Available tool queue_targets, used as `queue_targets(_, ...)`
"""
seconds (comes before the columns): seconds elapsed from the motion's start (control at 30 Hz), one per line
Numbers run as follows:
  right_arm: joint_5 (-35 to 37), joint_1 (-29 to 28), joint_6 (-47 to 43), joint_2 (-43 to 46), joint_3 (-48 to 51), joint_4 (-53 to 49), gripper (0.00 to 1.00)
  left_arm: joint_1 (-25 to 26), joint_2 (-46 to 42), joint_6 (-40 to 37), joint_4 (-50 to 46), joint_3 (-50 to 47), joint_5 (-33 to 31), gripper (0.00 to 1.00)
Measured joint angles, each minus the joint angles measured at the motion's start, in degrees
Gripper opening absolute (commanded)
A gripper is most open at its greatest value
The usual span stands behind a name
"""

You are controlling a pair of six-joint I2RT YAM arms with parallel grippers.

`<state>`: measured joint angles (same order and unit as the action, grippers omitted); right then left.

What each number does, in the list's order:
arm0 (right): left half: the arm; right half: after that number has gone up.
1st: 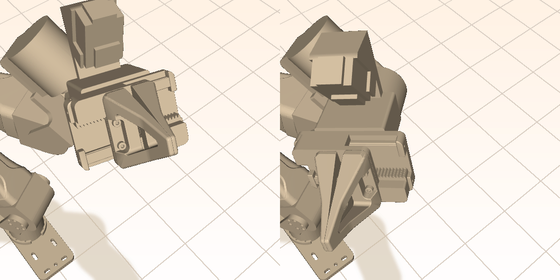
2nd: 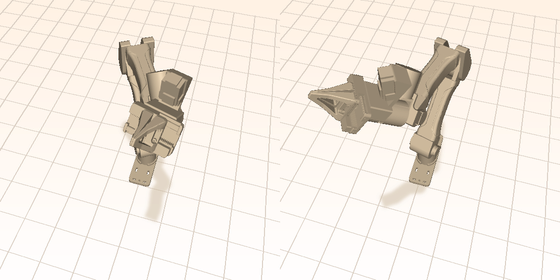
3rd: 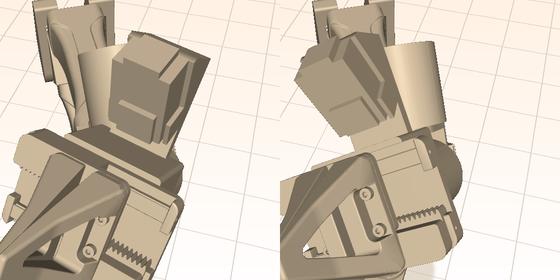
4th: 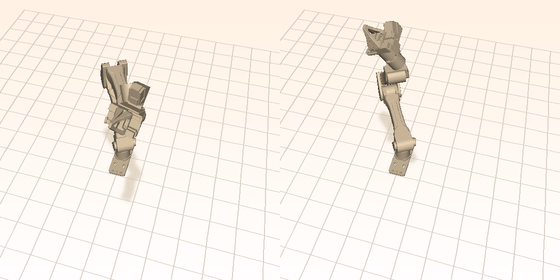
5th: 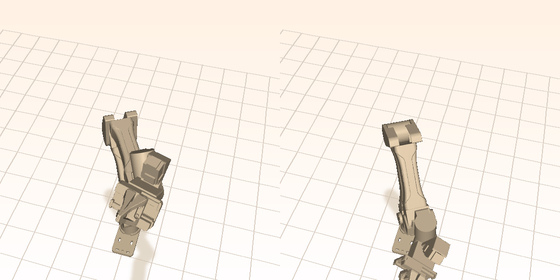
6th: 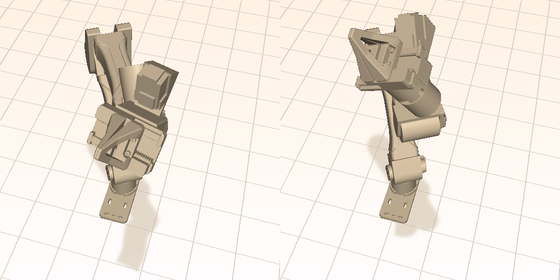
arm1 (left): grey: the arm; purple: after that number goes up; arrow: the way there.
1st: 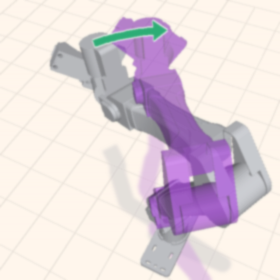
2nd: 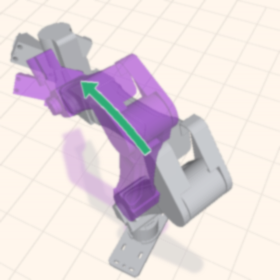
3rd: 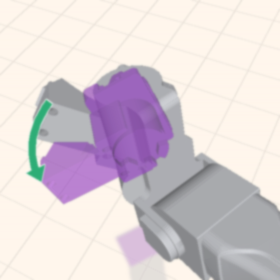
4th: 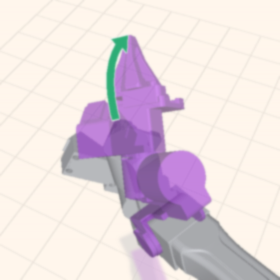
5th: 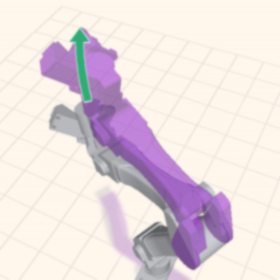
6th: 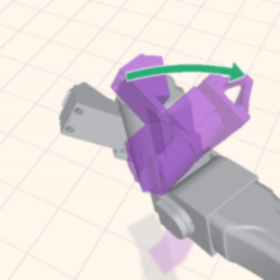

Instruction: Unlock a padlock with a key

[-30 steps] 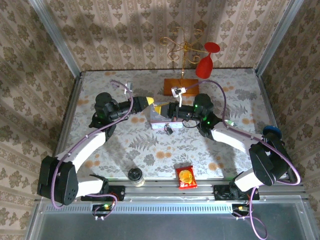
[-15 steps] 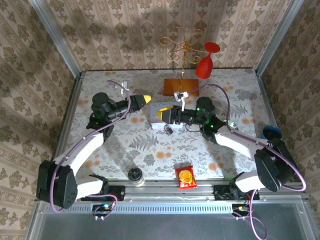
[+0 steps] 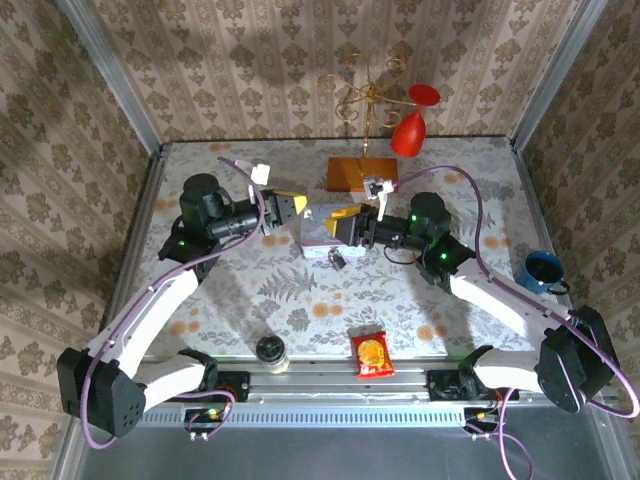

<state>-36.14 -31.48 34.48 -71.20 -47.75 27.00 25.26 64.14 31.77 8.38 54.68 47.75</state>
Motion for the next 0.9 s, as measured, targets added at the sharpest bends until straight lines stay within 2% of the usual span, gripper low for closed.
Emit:
queue_targets(0.23, -0.87, -0.85, 1.46, -4.57, -3.04, 5.25, 0.44, 2.67, 0.74, 0.09, -0.31, 0.0, 0.02, 0.0)
queue_targets(0.53, -2.34, -1.84, 3.89, -9.18, -4.83, 10.27, 0.32, 2.32, 1.07, 1.55, 1.29, -0.35, -1.14, 0.0)
queue_targets(0.9, -2.89, -1.88, 5.01, -9.92, -4.81, 12.04, 0.34, 2.03, 1.25, 3.41, 3.91, -1.03, -1.66, 0.0)
